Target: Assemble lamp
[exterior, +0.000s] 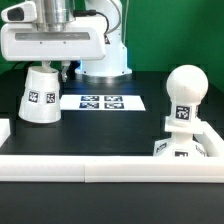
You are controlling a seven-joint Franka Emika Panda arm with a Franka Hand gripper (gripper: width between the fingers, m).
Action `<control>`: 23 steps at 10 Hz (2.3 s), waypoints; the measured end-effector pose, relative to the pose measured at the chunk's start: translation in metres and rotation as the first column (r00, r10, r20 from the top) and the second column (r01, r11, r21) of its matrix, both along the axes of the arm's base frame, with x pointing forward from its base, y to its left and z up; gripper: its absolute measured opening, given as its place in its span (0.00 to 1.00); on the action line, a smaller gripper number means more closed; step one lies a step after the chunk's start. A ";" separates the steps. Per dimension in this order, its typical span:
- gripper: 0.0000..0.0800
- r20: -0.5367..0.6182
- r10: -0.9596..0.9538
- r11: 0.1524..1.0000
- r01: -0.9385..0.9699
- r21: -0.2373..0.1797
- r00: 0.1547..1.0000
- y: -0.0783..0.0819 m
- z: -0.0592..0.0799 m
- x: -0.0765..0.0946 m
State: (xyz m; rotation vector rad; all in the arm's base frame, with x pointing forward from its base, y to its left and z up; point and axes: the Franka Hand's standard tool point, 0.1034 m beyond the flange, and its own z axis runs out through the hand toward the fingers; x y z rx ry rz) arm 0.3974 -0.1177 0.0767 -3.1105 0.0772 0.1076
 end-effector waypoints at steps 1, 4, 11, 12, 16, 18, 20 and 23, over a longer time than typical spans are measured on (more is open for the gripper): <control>0.06 0.000 0.000 1.000 0.000 0.000 1.000 0.000 0.000 0.000; 0.06 -0.003 0.003 1.000 -0.003 0.002 1.000 0.002 0.000 0.000; 0.06 -0.017 0.129 0.988 -0.128 0.082 0.991 0.074 0.041 0.067; 0.06 0.000 0.140 0.987 -0.139 0.079 0.990 0.076 0.046 0.076; 0.06 -0.013 0.137 0.988 -0.136 0.079 0.990 0.074 0.041 0.071; 0.06 -0.021 0.123 0.989 -0.121 0.087 0.992 0.085 0.048 0.077; 0.06 0.000 0.136 0.986 -0.135 0.095 0.991 0.106 0.071 0.100; 0.06 0.025 0.120 0.988 -0.122 0.093 0.992 0.130 0.086 0.122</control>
Offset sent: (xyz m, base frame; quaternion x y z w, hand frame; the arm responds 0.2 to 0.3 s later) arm 0.0000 0.0000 0.0000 0.0000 0.0000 0.0000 1.0000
